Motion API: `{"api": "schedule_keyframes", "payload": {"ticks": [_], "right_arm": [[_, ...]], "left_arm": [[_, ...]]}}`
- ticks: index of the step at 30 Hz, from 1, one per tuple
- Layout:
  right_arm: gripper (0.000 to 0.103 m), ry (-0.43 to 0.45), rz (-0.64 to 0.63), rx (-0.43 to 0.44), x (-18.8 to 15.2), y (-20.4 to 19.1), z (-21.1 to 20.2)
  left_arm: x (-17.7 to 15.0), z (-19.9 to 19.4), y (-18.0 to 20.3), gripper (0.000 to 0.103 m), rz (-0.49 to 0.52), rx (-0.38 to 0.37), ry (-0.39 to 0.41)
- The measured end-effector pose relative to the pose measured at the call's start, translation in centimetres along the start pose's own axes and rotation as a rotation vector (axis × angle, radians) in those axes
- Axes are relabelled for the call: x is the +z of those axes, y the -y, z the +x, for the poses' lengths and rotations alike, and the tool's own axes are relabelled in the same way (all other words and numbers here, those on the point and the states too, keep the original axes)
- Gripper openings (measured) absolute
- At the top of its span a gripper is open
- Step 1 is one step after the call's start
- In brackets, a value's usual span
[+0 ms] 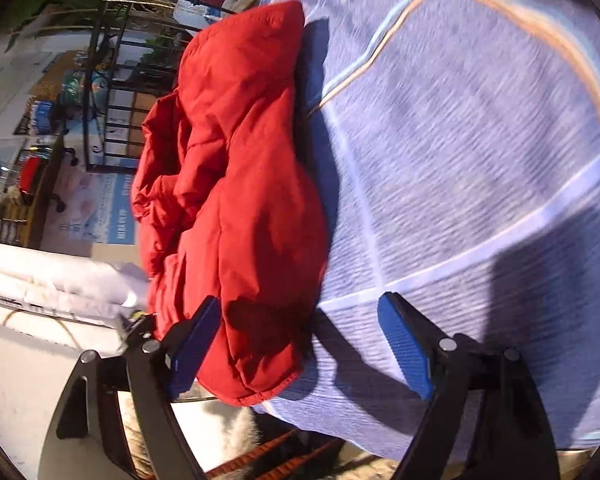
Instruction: Fold large clothes
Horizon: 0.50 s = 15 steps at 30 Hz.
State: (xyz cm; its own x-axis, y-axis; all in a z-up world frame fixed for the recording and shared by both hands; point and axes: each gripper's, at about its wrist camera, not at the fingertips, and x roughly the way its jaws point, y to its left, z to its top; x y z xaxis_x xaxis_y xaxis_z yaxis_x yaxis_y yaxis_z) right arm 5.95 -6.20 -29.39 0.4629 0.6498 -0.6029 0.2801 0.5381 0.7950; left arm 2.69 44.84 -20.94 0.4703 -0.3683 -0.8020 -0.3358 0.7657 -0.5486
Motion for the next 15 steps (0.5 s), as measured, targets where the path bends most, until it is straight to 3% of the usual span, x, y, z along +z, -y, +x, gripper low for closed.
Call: {"api": "schedule_keyframes", "payload": {"ticks": [2, 4, 5, 7, 8, 11, 13, 15], "right_arm": [[0.085, 0.020, -0.056, 0.012, -0.1, -1.3, 1.8], [0.085, 0.023, -0.121, -0.040, 0.0, -3.0, 4.0], [0.071, 0.020, -0.143, -0.030, 0.1, -3.5, 4.8], [0.032, -0.016, -0.084, 0.023, 0.5, -4.1, 5.9], [0.024, -0.017, -0.068, 0.023, 0.6, -4.4, 5.4], [0.012, -0.022, -0.067, 0.011, 0.4, -6.7, 1.2], [0.009, -0.010, -0.085, -0.032, 0.2, -9.2, -3.7], [0.006, 0.062, -0.158, -0.025, 0.0, -12.8, -10.1]], "left_arm": [[-0.5, -0.2, 1.5, 0.020, 0.095, 0.068, 0.019], [-1.0, -0.6, 2.4, 0.020, 0.136, 0.086, 0.018], [-1.1, -0.8, 2.4, 0.019, 0.131, 0.078, 0.017], [-1.1, -1.5, 2.4, 0.020, 0.120, 0.063, 0.017], [-1.3, -1.8, 2.7, 0.020, 0.117, 0.060, 0.016], [-1.6, -3.6, 3.7, 0.020, 0.146, 0.041, 0.021], [-2.0, -5.3, 5.2, 0.019, 0.192, 0.039, 0.025], [-2.8, -6.6, 6.6, 0.019, 0.223, 0.033, 0.023]]}}
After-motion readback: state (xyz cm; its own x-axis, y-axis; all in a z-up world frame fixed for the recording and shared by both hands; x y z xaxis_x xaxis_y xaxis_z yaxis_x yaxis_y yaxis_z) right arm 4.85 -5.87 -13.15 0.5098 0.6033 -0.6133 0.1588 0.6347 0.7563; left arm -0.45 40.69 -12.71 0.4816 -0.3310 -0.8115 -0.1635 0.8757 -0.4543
